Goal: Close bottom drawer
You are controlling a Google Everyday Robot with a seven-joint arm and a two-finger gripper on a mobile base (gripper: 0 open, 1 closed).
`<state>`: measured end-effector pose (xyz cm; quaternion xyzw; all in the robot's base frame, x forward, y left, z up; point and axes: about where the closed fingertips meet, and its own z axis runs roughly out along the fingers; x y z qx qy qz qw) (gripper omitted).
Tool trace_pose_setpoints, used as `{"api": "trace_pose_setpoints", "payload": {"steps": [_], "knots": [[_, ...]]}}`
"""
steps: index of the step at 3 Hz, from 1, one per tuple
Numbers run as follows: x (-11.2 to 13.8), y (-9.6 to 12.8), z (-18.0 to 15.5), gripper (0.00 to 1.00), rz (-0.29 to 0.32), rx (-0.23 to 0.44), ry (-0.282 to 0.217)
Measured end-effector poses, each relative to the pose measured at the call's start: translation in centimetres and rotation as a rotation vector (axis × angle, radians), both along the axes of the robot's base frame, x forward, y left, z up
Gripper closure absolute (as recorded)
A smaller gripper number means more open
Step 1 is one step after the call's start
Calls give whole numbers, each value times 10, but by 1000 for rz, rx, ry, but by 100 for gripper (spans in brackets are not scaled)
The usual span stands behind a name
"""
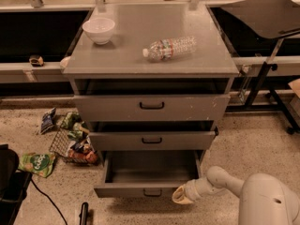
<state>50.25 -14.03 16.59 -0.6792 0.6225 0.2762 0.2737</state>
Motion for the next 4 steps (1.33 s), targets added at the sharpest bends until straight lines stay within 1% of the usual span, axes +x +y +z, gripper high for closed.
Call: {"api": "trace_pose_setpoints", "payload": {"steps": [1, 2, 3, 4], "knots": [[9, -3, 0, 12, -15, 10, -18], [13, -6, 1, 0, -23, 15, -30], [17, -10, 2, 0, -26, 24, -33], [21, -16, 4, 19, -24, 66, -42]]}}
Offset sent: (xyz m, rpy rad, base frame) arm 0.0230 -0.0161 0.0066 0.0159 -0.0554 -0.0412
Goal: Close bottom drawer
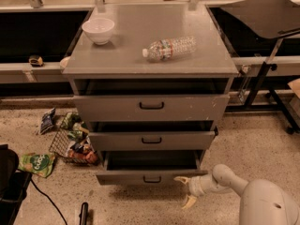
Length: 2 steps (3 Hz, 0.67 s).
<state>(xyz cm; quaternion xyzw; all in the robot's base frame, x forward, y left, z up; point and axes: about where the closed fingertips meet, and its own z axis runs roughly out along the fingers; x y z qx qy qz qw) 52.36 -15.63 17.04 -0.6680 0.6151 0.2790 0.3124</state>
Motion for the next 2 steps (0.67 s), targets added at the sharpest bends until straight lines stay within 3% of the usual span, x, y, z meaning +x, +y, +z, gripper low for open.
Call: {"api": "trace_pose_setpoints", "payload": {"steps": [2], "knots": [[20, -16, 7, 65, -31, 91, -45]]}}
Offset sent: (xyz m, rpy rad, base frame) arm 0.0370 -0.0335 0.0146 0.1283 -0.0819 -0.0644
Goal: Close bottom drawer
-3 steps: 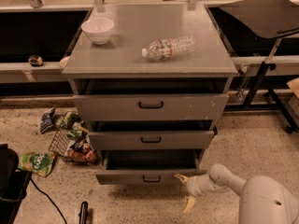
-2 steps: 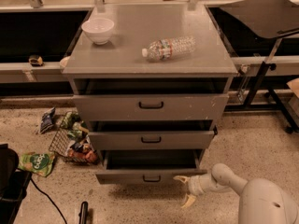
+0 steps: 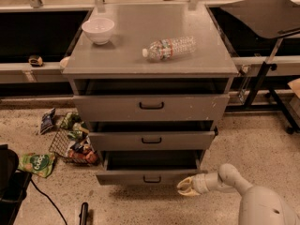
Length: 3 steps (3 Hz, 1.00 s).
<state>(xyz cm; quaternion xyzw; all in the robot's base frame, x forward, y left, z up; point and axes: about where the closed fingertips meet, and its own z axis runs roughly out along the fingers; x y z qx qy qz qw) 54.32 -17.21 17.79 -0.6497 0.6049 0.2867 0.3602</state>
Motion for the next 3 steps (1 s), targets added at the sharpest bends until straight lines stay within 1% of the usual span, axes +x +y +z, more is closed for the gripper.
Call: {"api": "trace_pose_setpoints", "payload": {"steps": [1, 2, 3], "knots": [[12, -8, -1, 63, -30, 28, -14], [27, -21, -3, 66, -78, 55, -35], [39, -31, 1, 63, -112, 78, -64]]}}
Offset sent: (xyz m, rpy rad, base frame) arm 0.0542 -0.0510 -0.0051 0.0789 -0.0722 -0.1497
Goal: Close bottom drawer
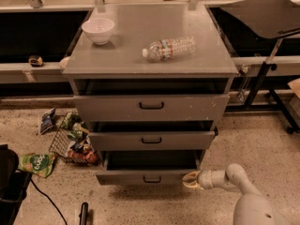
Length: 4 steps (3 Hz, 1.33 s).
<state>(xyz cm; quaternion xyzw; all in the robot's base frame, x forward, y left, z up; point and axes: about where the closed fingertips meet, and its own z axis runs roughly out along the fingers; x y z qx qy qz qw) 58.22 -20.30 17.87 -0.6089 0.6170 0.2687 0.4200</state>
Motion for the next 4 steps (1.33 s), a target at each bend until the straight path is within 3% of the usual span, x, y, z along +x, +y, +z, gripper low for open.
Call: {"api": "trace_pose_setpoints", "payload": {"steps": [2, 3, 4], "knots": [[7, -12, 0, 16, -39, 55, -26], [7, -10, -2, 0, -32, 82, -25], [4, 8, -1, 0, 61, 111, -33]]}}
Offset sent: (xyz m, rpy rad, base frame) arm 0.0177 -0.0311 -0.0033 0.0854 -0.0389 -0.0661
